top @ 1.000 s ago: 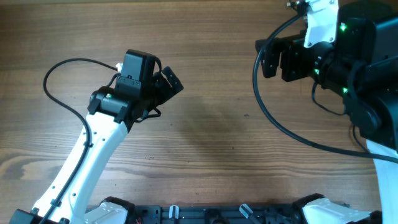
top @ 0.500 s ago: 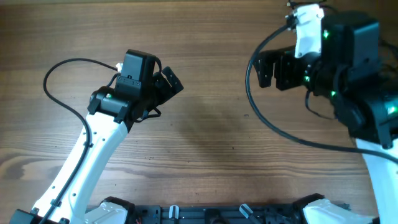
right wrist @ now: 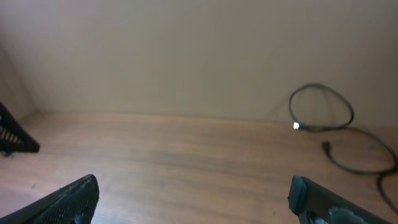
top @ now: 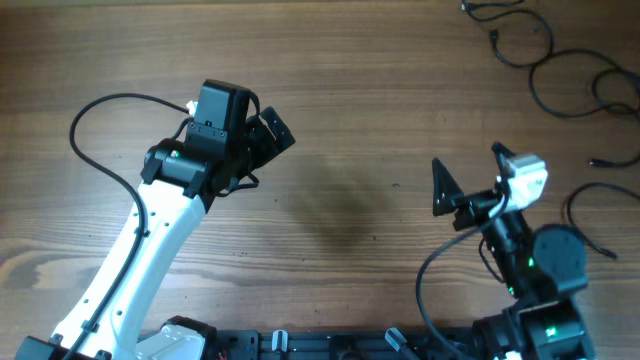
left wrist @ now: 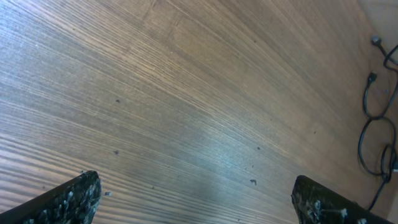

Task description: Untangle cables

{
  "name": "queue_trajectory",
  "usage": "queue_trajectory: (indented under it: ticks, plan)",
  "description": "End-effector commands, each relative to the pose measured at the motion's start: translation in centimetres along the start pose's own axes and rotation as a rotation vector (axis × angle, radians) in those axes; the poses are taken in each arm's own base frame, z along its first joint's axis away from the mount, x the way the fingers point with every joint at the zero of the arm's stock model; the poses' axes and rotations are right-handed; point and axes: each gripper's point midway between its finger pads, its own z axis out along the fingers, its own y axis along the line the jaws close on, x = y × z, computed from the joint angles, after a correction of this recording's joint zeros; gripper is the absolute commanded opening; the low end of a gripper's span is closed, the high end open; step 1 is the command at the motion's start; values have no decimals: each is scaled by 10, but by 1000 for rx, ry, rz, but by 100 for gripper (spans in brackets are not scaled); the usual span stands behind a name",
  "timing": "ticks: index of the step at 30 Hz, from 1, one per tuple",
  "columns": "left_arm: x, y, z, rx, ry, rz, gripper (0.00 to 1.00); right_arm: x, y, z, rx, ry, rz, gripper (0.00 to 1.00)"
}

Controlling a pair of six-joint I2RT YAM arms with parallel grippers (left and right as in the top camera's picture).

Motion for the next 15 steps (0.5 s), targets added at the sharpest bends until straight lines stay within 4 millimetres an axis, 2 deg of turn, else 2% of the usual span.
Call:
queue_trajectory:
  ticks: [1,6,9,15]
  plan:
    - [-5,-2,-3,0,-25,18,100,12,-6,-14,14,-61,-7,100]
    - [-5,-2,-3,0,-25,18,100,37,-17,-22,61,-91,-9,100]
    - [-5,-2,-3,0,-25,18,100,54,-19,-23,61,-93,-7,100]
    - [-5,-2,-3,0,-25,18,100,77,-22,-22,61,-96,-8,100]
